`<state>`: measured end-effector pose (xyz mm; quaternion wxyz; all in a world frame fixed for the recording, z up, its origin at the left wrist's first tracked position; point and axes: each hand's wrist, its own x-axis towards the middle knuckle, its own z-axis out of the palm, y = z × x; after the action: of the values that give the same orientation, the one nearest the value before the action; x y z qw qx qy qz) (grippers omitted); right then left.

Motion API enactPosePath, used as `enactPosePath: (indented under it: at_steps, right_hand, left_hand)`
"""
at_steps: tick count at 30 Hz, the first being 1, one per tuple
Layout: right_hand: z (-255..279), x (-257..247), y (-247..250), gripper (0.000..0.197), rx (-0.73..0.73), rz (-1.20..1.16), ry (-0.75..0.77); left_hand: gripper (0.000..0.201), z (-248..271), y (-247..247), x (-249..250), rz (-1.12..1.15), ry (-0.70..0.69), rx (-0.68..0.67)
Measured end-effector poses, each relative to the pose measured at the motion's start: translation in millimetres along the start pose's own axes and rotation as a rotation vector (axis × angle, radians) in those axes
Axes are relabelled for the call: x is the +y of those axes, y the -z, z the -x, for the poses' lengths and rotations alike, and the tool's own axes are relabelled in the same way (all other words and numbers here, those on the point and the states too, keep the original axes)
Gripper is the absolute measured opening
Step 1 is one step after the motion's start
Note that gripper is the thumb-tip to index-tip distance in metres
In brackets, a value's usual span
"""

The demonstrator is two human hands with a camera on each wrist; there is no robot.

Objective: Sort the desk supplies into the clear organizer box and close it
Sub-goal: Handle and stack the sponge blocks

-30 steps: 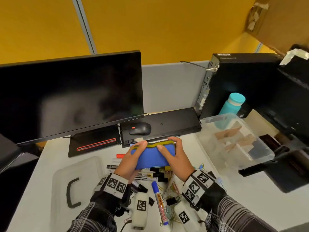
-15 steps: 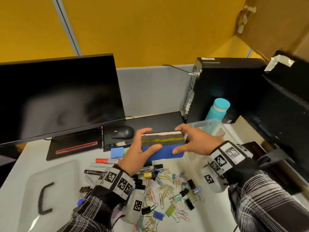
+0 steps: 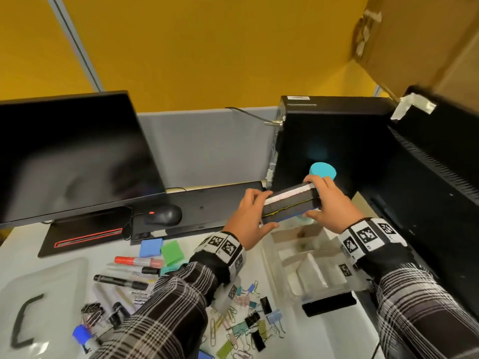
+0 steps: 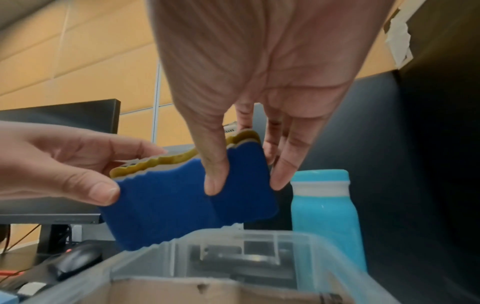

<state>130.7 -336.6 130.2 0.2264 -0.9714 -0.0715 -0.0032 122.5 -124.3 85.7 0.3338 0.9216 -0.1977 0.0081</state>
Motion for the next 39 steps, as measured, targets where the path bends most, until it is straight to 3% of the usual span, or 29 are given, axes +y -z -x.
enactPosePath:
  at_steps: [10, 14, 20, 26, 30, 33, 39]
  right_hand:
    - [-10, 26, -18, 0.065, -0.147, 0.158, -0.122]
    - [-17, 26, -25, 0.068, -0.272, 0.184, -0.182]
    - [-26, 23, -35, 0.060, -0.338, 0.139, -0.262]
    - [-29, 16, -43, 0.053, -0.349, 0.139, -0.337]
    - [-33, 11, -53, 0.035, -0.436, 0.227, -0.289]
    - [-32, 3, -60, 0.039, -0.521, 0.212, -0.291]
    - [-37, 5, -72, 0.036, -0.532, 0.296, -0.327]
  left_hand:
    - [0.070, -21, -43, -4, -0.196, 0.061, -0.075]
    - [0.071, -22, -48, -11, -0.319, 0.034, -0.099]
    - [0.071, -17, -56, -10, -0.610, -0.046, -0.230]
    - [0.049, -13, -51, -12, -0.644, -0.115, -0.306]
    - [0.052, -17, -47, -7, -0.690, -0.112, -0.381]
    - [0.056, -26, -46, -1, -0.738, -0.079, -0.444]
    - [0.059, -33, -42, 7, -0.786, -0.016, -0.552]
